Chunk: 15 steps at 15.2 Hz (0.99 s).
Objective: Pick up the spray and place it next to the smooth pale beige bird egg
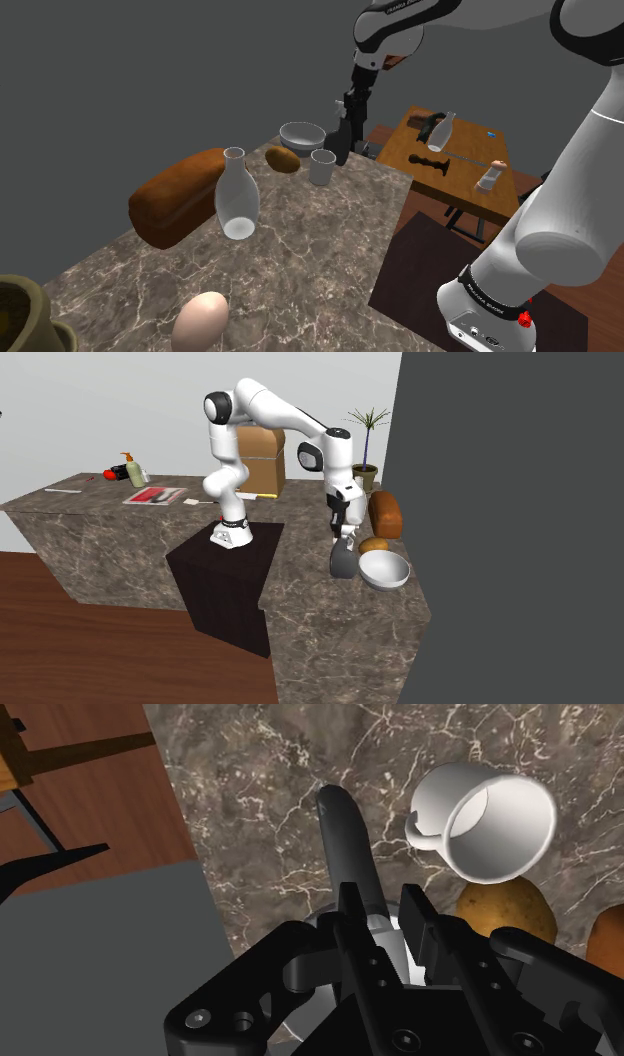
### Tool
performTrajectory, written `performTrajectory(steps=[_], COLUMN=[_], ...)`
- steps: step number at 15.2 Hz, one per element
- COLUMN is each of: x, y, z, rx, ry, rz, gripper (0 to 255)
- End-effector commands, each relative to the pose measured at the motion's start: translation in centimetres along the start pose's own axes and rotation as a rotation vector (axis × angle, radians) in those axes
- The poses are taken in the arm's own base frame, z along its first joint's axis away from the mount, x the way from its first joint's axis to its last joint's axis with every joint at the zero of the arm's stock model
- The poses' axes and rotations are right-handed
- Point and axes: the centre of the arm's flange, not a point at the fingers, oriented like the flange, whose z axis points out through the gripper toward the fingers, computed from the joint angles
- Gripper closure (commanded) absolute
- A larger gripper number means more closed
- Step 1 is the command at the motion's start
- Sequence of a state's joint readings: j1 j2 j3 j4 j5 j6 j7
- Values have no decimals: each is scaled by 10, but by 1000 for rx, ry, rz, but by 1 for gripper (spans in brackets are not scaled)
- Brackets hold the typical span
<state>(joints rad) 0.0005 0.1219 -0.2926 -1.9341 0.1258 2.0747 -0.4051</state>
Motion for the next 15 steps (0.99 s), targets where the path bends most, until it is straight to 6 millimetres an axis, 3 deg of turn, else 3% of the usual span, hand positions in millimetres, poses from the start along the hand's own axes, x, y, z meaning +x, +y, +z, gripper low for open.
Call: performTrajectory(steps=[1, 15], x=[0, 4], y=[-1, -5], z=[-10, -84], rx=[0, 0], ry=[0, 0], rz=[0, 0], gripper=[255, 255])
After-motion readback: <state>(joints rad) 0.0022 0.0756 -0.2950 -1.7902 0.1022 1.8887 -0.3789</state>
